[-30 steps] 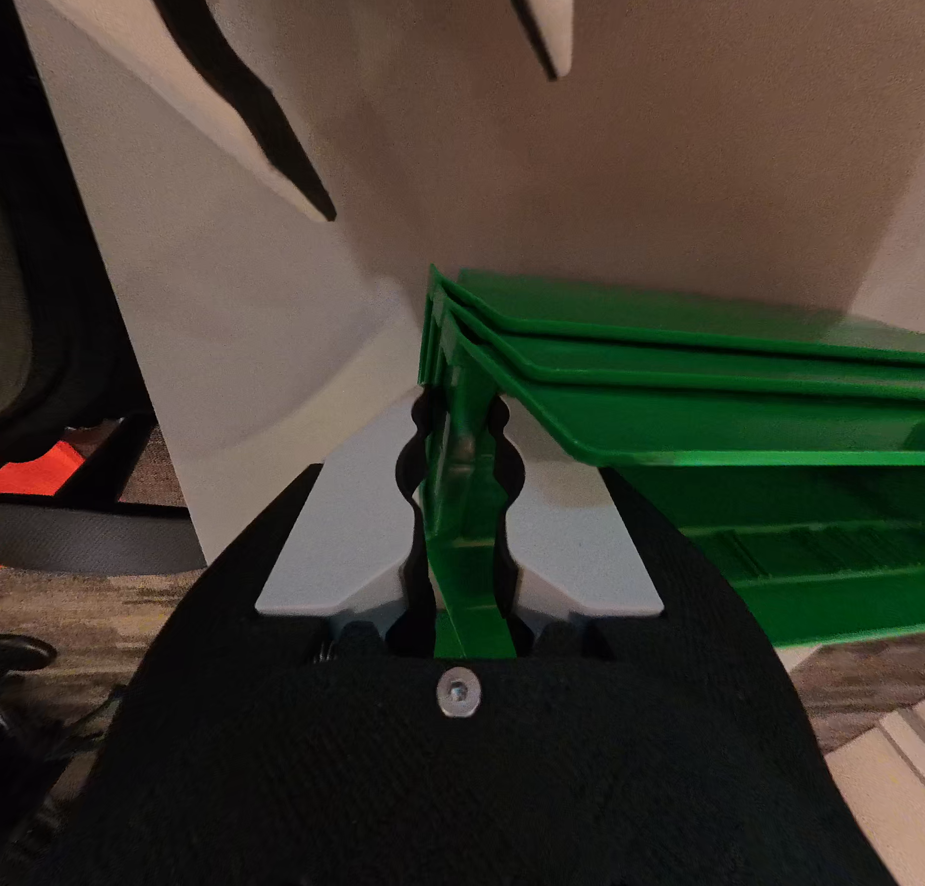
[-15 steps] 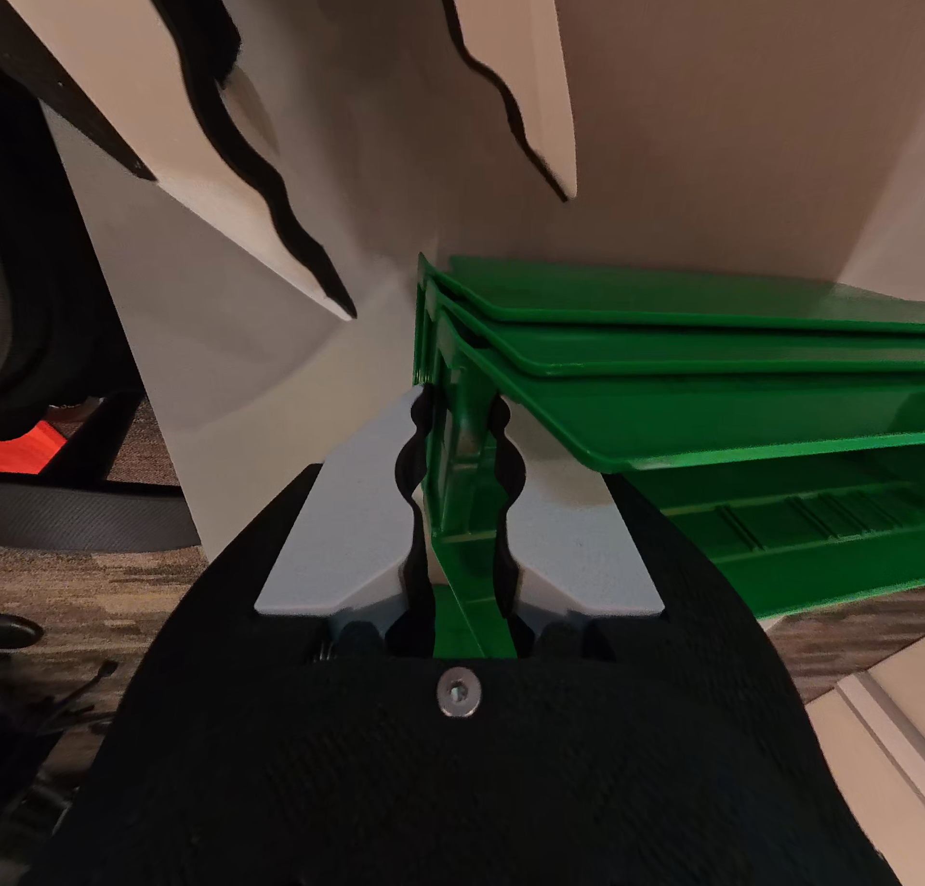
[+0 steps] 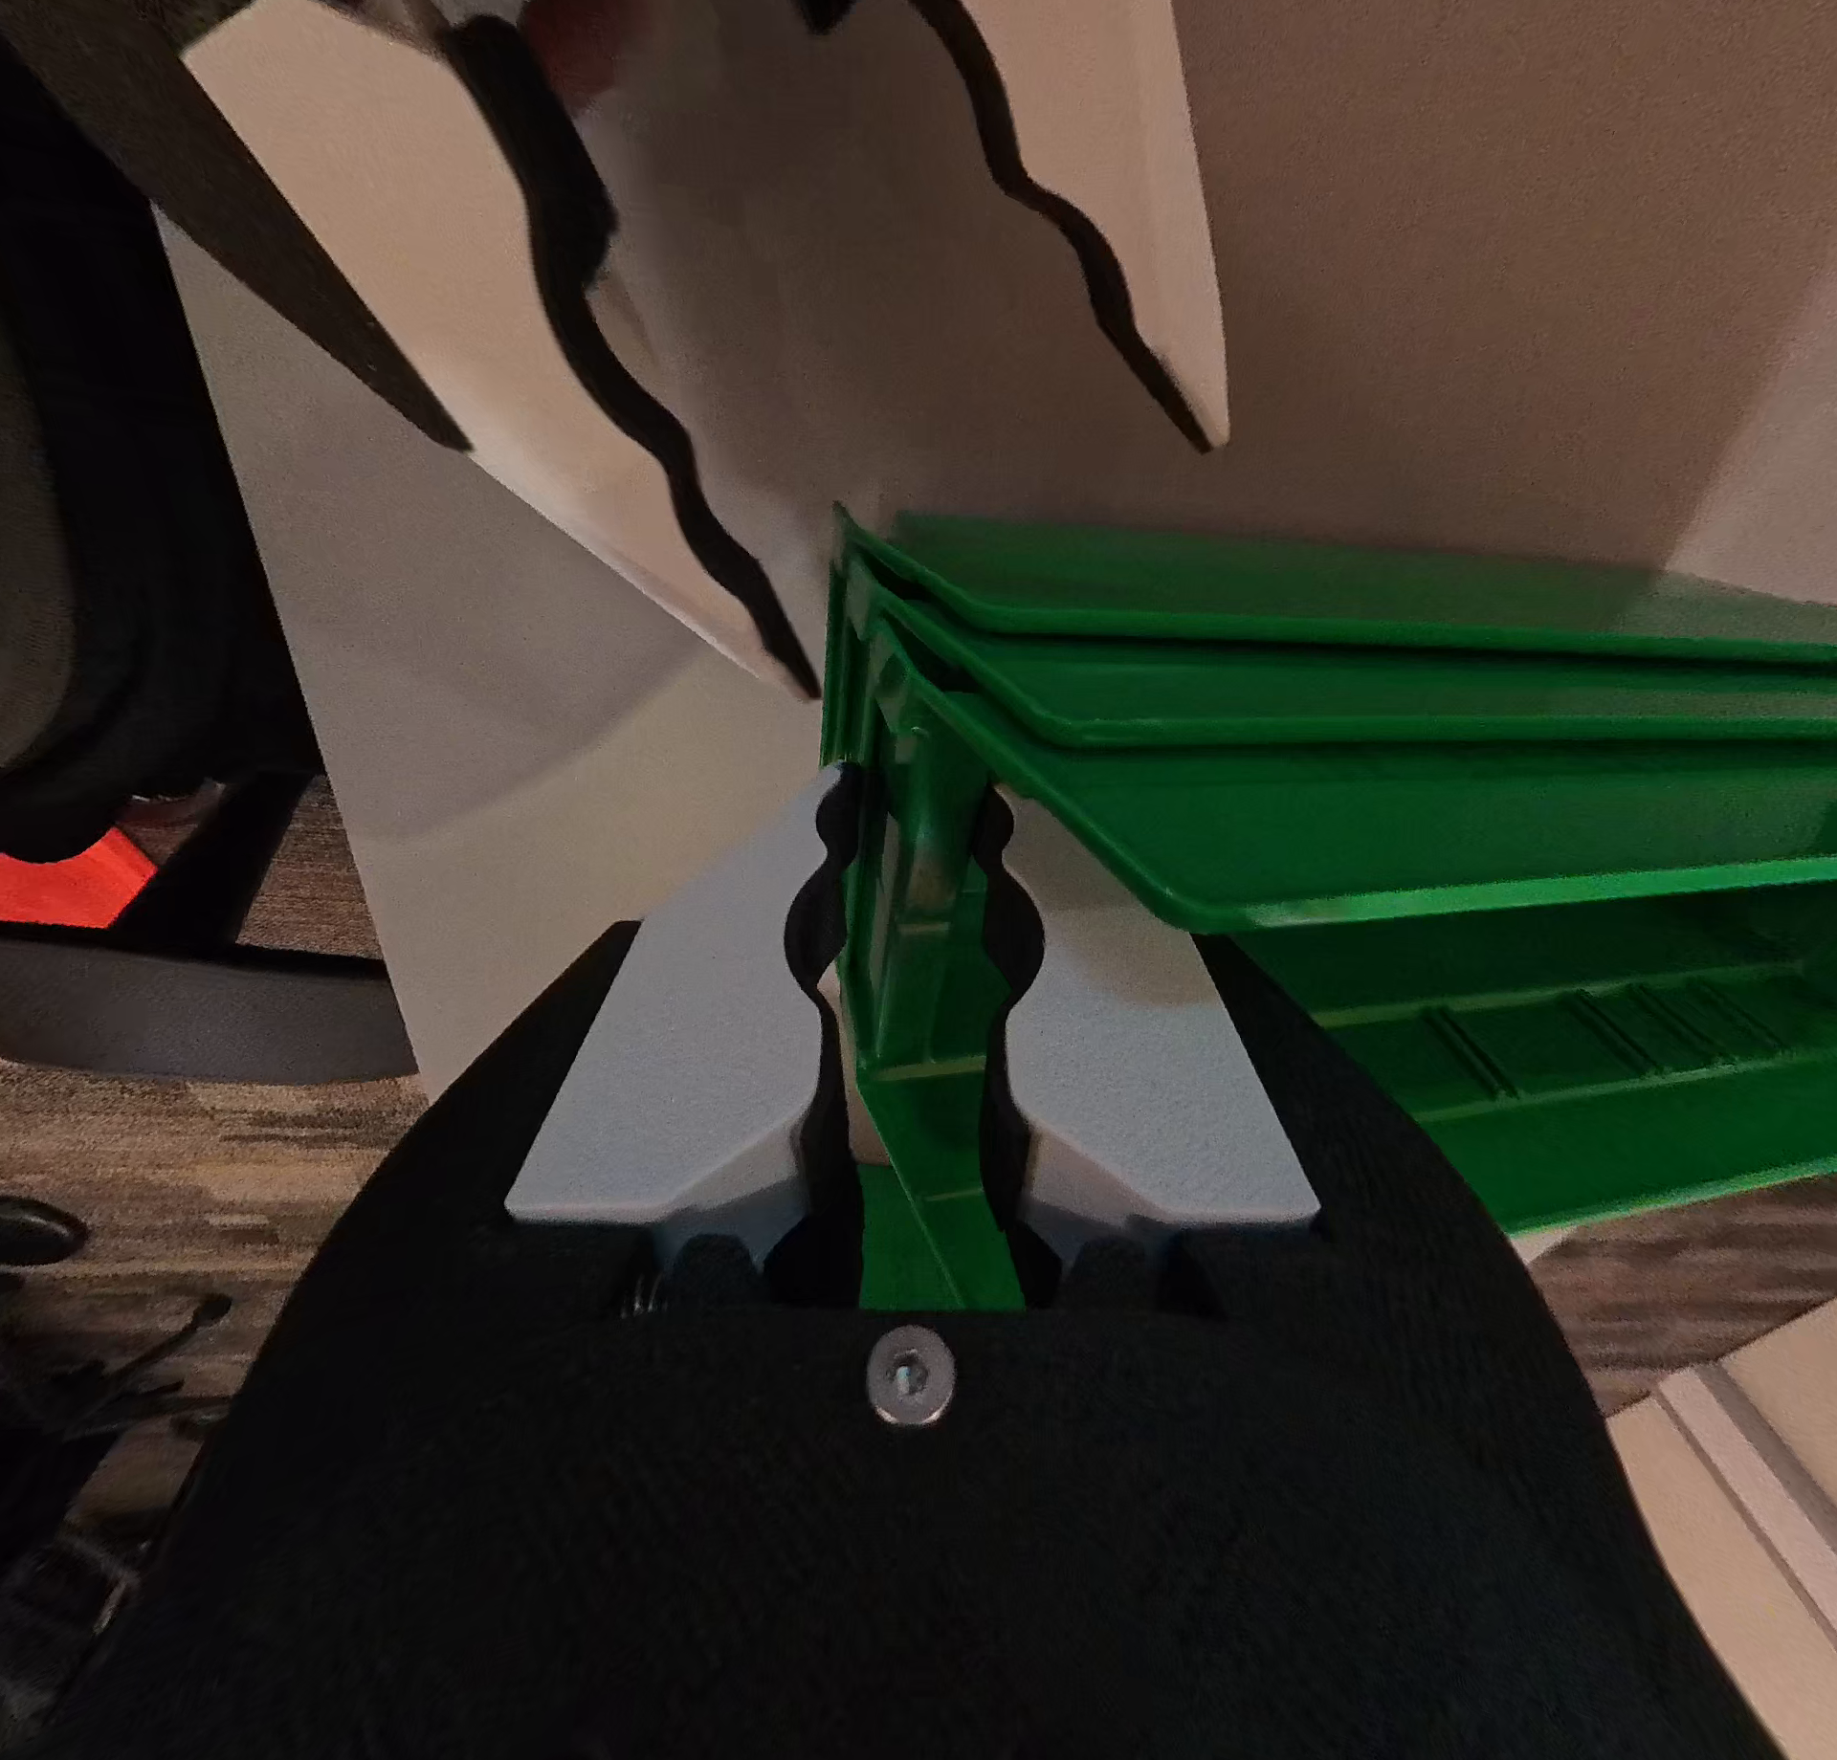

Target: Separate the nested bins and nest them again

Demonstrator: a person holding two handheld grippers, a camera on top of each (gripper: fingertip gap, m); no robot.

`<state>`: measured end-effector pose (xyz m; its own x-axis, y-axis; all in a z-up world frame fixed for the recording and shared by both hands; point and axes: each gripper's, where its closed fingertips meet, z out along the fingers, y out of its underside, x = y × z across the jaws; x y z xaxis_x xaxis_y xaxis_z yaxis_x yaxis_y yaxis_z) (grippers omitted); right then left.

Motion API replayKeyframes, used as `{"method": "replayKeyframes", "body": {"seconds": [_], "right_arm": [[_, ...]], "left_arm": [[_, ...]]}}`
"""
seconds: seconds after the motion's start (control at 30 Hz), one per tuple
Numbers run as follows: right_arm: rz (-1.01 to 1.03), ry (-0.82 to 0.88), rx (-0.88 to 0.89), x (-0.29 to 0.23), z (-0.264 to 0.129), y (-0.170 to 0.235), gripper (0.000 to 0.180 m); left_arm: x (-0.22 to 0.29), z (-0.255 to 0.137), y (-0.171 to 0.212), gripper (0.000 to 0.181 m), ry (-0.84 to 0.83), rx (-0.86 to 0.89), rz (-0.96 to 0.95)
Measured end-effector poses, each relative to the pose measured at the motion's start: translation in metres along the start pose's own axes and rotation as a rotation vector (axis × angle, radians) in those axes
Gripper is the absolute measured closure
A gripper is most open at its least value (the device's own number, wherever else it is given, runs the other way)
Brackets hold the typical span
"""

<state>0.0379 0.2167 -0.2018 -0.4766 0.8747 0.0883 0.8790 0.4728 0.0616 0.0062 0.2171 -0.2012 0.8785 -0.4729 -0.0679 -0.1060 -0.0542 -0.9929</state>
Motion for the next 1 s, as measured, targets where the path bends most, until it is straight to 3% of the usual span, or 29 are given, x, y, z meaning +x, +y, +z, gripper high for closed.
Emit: {"method": "replayKeyframes", "body": {"seconds": [0.03, 0.13, 0.5, 1.0], "right_arm": [[-0.004, -0.003, -0.002, -0.001, 0.001, -0.001, 0.159], [-0.013, -0.005, -0.008, -0.002, 0.003, -0.003, 0.159], [-0.029, 0.018, 0.0, 0.003, 0.009, -0.005, 0.16], [-0.062, 0.043, -0.014, 0.013, 0.024, -0.007, 0.16]], "left_arm": [[-0.001, 0.0, -0.002, 0.108, -0.007, 0.023, -0.024], [-0.007, -0.001, -0.003, 0.117, -0.021, 0.05, -0.075], [-0.016, 0.002, 0.013, 0.109, -0.013, -0.008, -0.282], [-0.022, 0.007, 0.034, 0.111, -0.014, -0.082, -0.333]]}}
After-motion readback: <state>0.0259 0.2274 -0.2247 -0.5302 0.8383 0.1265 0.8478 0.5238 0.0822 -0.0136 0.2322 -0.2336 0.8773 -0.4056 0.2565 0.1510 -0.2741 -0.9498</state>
